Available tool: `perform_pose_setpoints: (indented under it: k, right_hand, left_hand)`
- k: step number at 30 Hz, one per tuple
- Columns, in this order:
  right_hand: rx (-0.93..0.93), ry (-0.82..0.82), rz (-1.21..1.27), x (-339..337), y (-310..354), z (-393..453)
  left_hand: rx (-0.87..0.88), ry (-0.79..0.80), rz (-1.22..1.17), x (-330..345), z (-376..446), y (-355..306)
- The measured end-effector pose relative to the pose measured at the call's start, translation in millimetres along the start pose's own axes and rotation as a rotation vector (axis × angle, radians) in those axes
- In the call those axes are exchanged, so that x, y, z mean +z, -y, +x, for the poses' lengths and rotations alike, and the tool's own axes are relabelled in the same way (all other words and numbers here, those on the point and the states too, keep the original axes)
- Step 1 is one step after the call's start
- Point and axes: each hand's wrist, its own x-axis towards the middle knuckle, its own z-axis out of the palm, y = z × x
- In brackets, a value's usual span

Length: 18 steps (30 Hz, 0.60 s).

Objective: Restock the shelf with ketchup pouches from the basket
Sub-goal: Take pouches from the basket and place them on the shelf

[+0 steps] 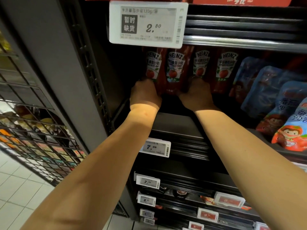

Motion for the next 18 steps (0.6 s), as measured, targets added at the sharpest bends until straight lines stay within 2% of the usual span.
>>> perform_pose_setpoints:
  k: [8,12,15,18]
  right_hand:
    - [0.174,-0.003,-0.024,-21.0,3.2,-23.2]
    - [0.225,0.028,-0.270,-44.8,2.8,-61.6]
    - [0.213,-0.112,-0.221,-66.7,5.0,-112.9]
    - [0.045,-0.256,-0.274,-83.4,4.3,-181.6]
  left_hand:
    - [0.025,0.093,-0.120,-24.1,-20.4,6.1]
    - [0.217,0.106,-0.495,-45.7,-64.1,34.4]
    - [0.439,0.219,-0.651,-56.7,-102.4,60.7]
    - [0.607,0.124,-0.772,-61.6,-139.2,93.9]
